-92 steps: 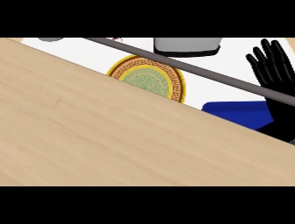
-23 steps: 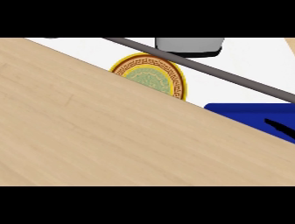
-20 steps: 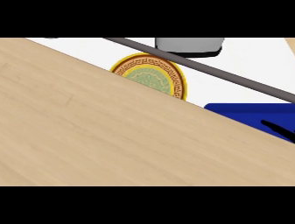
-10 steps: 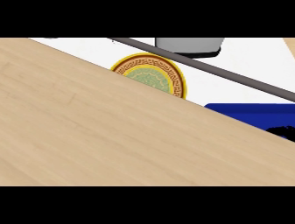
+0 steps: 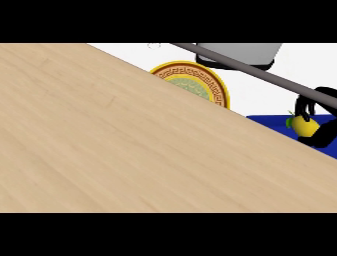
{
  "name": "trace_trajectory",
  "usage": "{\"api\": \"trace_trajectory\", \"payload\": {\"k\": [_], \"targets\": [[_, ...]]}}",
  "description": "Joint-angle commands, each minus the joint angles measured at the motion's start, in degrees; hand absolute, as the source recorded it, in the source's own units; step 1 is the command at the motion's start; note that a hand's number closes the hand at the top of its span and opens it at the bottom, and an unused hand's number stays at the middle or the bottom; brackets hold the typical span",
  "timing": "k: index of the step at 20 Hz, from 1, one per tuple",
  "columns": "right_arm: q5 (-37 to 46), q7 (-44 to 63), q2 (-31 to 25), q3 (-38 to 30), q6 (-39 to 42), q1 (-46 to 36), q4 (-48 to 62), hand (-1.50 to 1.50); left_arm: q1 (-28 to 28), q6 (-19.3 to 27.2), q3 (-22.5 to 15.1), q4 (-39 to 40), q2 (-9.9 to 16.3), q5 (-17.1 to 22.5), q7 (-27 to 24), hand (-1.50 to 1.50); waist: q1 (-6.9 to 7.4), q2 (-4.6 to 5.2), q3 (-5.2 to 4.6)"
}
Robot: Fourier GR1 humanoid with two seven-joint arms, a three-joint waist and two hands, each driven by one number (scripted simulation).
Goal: Pick the lemon from the tray and place it in the plate
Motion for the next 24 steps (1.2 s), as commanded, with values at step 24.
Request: {"api": "trace_trajectory", "payload": {"k": [24], "targets": [[-5.56, -32.31, 4.32, -11.73, -11.19, -31.09, 23.08, 1.50, -0.96, -0.42, 3.44, 2.18, 1.19, 0.25, 0.40, 0.00, -4.12, 0.85, -1.07]]}}
